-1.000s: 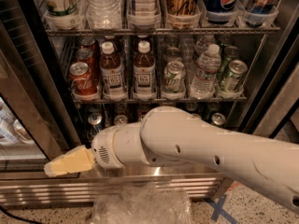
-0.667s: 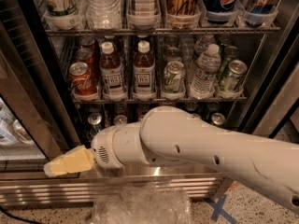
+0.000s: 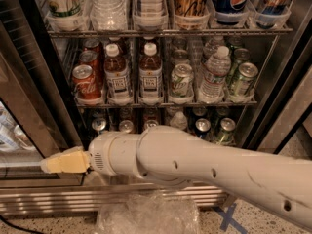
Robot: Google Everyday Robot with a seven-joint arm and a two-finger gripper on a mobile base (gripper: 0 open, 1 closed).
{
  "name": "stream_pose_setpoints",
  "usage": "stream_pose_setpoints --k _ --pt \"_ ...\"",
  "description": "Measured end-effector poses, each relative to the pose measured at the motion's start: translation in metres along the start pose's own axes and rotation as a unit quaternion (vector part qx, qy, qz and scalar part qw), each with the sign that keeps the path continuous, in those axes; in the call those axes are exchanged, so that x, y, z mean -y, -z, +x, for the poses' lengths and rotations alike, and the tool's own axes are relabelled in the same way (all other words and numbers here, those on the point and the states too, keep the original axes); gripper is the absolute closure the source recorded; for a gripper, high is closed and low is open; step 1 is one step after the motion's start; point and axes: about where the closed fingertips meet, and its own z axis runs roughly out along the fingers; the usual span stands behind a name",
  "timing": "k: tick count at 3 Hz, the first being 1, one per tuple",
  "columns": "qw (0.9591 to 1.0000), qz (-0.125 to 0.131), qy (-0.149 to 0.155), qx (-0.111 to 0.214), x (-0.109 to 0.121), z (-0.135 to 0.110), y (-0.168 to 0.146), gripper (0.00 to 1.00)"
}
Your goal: Pick blue plastic bottle from middle shelf of fridge
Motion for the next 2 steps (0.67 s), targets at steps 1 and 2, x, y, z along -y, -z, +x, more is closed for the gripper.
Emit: stream_pose_setpoints --k 1,2 --pt "0.9984 0.029 -0.021 0.044 -0.0003 -0.0007 -0.0080 0.00" --pt "0.9928 0.070 -0.033 0.091 0.0039 -0.0057 -0.0026 0.00"
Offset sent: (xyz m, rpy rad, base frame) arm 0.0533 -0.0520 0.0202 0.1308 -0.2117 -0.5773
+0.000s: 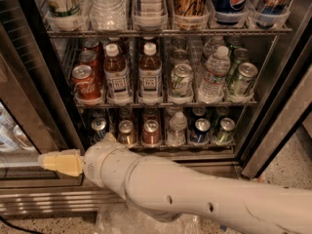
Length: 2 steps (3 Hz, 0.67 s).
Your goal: Pick blue plastic bottle from middle shelf of fridge
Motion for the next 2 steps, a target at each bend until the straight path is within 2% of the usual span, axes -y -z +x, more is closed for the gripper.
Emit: stream_pose_setpoints --k 1,2 --pt "0.9978 0.041 -0.003 0.052 0.017 -0.016 -0.003 0.00" --pt "0.9922 0.073 -0.008 0.100 0.042 -0.037 -0.007 0.00"
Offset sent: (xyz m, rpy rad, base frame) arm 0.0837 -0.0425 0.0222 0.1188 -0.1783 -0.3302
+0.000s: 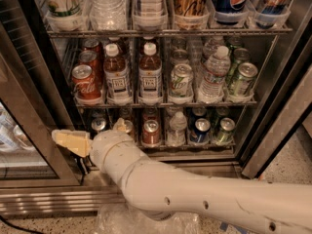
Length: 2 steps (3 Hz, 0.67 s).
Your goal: Pick blue plastic bottle from middle shelf of fridge
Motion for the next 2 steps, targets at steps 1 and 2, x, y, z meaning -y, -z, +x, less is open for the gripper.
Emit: stream_pose_setpoints --k 1,2 --pt "0.9981 0.040 -0.011 0.047 0.0204 -0.0143 -0.0062 0.00" --pt "0.9981 0.040 -0.010 0.047 0.0204 -0.0143 -0.0062 0.00"
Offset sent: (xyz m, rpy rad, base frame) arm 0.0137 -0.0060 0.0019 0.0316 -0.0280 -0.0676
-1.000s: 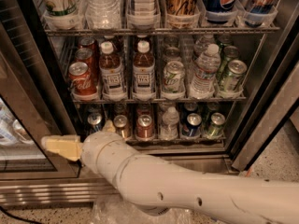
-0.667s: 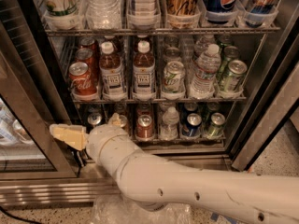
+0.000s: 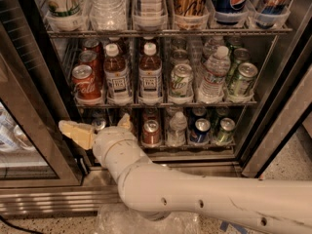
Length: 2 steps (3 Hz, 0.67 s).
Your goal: Pick blue plastic bottle from middle shelf of fridge
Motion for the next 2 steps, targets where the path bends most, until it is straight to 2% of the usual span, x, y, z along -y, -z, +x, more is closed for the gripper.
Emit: stream_pose_setpoints --k 1,2 --pt "0.9998 0.005 0.021 0.000 -0.001 -0.001 -0.005 0.00" --pt "0.9953 0.037 0.089 0.015 0.002 -0.018 -0.012 0.00"
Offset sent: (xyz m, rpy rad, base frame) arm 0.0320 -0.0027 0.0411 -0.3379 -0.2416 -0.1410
